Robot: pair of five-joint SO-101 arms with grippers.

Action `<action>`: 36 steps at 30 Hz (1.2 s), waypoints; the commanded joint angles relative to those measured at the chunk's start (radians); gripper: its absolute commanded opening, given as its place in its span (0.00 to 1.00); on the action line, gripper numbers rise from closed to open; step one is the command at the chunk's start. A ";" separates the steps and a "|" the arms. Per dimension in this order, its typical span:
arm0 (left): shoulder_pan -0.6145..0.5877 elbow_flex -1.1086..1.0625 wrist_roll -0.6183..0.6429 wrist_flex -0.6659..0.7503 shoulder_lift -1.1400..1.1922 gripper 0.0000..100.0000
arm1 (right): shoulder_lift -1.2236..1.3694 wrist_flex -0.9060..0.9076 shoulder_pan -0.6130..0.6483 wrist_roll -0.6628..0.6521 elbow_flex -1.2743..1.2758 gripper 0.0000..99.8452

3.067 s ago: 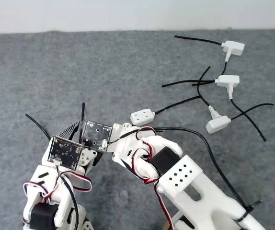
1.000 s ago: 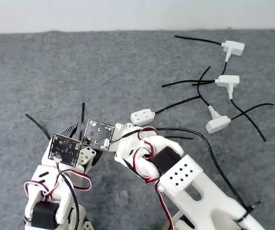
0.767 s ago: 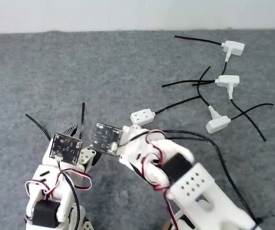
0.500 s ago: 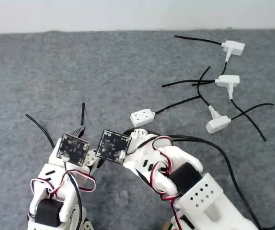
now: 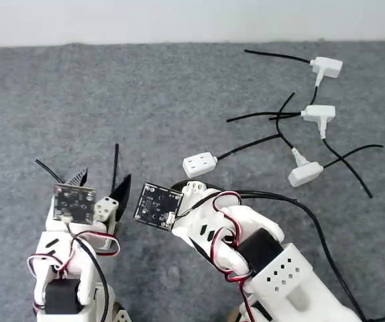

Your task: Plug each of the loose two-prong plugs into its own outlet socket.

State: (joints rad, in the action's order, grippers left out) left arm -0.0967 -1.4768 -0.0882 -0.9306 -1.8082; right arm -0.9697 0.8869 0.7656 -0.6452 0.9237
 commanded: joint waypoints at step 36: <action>0.285 0.007 -0.012 -0.055 -0.012 0.30 | -0.039 -0.033 -0.008 -0.006 0.023 0.01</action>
State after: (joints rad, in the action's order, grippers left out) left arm 0.1688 -1.4661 -0.0836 -1.0165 -1.8082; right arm -0.9682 0.8577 0.7595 -0.6452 0.9590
